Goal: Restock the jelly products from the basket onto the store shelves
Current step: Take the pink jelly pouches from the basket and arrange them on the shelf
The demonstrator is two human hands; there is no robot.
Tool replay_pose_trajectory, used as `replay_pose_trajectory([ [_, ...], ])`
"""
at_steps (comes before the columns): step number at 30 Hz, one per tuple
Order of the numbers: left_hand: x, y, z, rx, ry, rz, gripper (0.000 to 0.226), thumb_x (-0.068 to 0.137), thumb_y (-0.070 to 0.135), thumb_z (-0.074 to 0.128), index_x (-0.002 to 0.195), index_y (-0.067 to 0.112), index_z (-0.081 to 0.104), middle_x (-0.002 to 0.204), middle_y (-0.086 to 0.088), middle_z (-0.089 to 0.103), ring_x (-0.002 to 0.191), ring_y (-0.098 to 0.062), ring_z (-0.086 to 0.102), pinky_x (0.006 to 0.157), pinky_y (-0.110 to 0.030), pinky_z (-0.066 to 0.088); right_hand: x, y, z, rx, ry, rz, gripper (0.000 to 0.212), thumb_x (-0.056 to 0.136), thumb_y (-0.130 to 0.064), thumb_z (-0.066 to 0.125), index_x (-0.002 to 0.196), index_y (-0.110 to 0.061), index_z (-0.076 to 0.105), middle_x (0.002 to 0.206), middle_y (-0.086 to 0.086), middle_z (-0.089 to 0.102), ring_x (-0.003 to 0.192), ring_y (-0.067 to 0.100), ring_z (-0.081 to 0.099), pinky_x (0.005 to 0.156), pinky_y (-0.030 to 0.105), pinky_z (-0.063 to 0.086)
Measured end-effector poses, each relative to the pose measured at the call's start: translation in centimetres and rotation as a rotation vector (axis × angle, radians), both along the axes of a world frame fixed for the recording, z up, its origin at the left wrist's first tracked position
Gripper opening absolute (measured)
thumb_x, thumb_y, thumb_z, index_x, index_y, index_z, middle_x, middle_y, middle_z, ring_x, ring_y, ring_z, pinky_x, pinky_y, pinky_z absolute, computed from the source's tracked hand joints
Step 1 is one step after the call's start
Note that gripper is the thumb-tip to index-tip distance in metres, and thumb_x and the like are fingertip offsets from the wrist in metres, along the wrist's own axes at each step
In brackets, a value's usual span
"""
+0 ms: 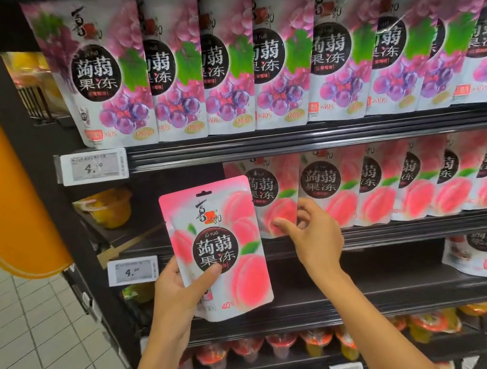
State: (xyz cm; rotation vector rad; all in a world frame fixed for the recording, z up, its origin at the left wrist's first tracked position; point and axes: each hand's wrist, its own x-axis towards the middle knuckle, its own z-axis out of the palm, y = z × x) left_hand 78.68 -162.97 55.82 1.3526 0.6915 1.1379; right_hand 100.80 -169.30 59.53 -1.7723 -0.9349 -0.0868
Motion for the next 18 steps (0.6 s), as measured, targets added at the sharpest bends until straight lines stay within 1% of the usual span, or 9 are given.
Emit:
replay_pose_trajectory([
  [2,0.0,0.0,0.1,0.001,0.010,0.000,0.057,0.061,0.032,0.089,0.111,0.018,0.065,0.102,-0.002,0.077,0.093,-0.022,0.074,0.068,-0.029,0.060,0.0,0.2,-0.1,-0.007,-0.002,-0.006,0.036,0.077,-0.052,0.075,0.101,-0.028,0.065,0.094,-0.011,0.075,0.079,0.009,0.068,0.064,0.031,0.051],
  [4,0.1,0.0,0.2,0.001,0.008,-0.002,0.055,0.062,0.030,0.090,0.110,0.019,0.066,0.101,-0.002,0.077,0.092,-0.021,0.074,0.067,-0.028,0.060,0.2,0.1,-0.3,0.010,-0.004,-0.003,0.037,0.077,-0.050,0.076,0.102,-0.025,0.066,0.094,-0.008,0.076,0.084,0.011,0.070,0.069,0.035,0.055],
  [6,0.2,-0.1,0.2,-0.002,0.004,-0.007,0.054,0.060,0.032,0.084,0.110,0.018,0.066,0.101,-0.002,0.077,0.092,-0.021,0.074,0.066,-0.027,0.060,0.3,-0.1,-0.4,0.015,-0.002,0.004,0.036,0.076,-0.051,0.076,0.101,-0.025,0.066,0.093,-0.009,0.076,0.085,0.009,0.070,0.071,0.037,0.056],
  [9,0.5,-0.2,0.2,-0.006,-0.002,-0.022,0.057,0.058,0.033,0.084,0.110,0.018,0.066,0.102,-0.003,0.077,0.092,-0.021,0.074,0.067,-0.028,0.060,0.8,-0.6,-0.5,0.017,0.013,0.013,0.035,0.077,-0.051,0.076,0.102,-0.027,0.066,0.090,-0.008,0.075,0.083,0.009,0.070,0.073,0.039,0.056],
  [11,0.7,-0.2,0.3,-0.008,-0.002,-0.030,0.056,0.058,0.032,0.084,0.110,0.018,0.066,0.102,-0.003,0.077,0.092,-0.022,0.074,0.067,-0.027,0.060,1.2,-0.8,-0.5,0.035,0.028,0.012,0.039,0.077,-0.048,0.077,0.106,-0.025,0.065,0.086,-0.007,0.074,0.081,0.012,0.070,0.074,0.042,0.057],
  [12,0.8,-0.2,0.4,-0.006,-0.002,-0.033,0.056,0.058,0.032,0.084,0.110,0.019,0.066,0.102,-0.003,0.077,0.093,-0.022,0.074,0.067,-0.027,0.060,1.3,-0.9,-0.4,0.050,0.046,0.022,0.042,0.076,-0.047,0.078,0.109,-0.023,0.065,0.087,-0.006,0.074,0.082,0.012,0.070,0.076,0.042,0.057],
  [14,1.1,-0.2,0.4,-0.003,0.003,-0.038,0.055,0.059,0.032,0.084,0.110,0.019,0.066,0.102,-0.003,0.077,0.093,-0.021,0.074,0.068,-0.029,0.060,1.4,-1.0,-0.3,0.098,0.092,0.034,0.046,0.074,-0.042,0.081,0.112,-0.022,0.064,0.090,-0.006,0.075,0.084,0.012,0.070,0.078,0.041,0.057],
  [16,1.3,-0.3,0.6,-0.006,0.008,-0.046,0.054,0.060,0.031,0.083,0.110,0.019,0.066,0.102,-0.003,0.077,0.094,-0.022,0.074,0.070,-0.031,0.060,1.5,-1.0,-0.4,0.152,0.110,0.016,0.046,0.074,-0.039,0.083,0.111,-0.020,0.064,0.089,-0.006,0.074,0.081,0.012,0.070,0.077,0.038,0.057],
  [18,1.6,-0.3,0.7,-0.004,0.007,-0.055,0.050,0.062,0.029,0.083,0.108,0.020,0.067,0.102,-0.003,0.077,0.094,-0.022,0.074,0.069,-0.030,0.060,1.6,-1.1,-0.4,0.179,0.121,0.007,0.044,0.075,-0.036,0.083,0.111,-0.018,0.065,0.091,-0.004,0.072,0.080,0.012,0.068,0.077,0.034,0.057],
])
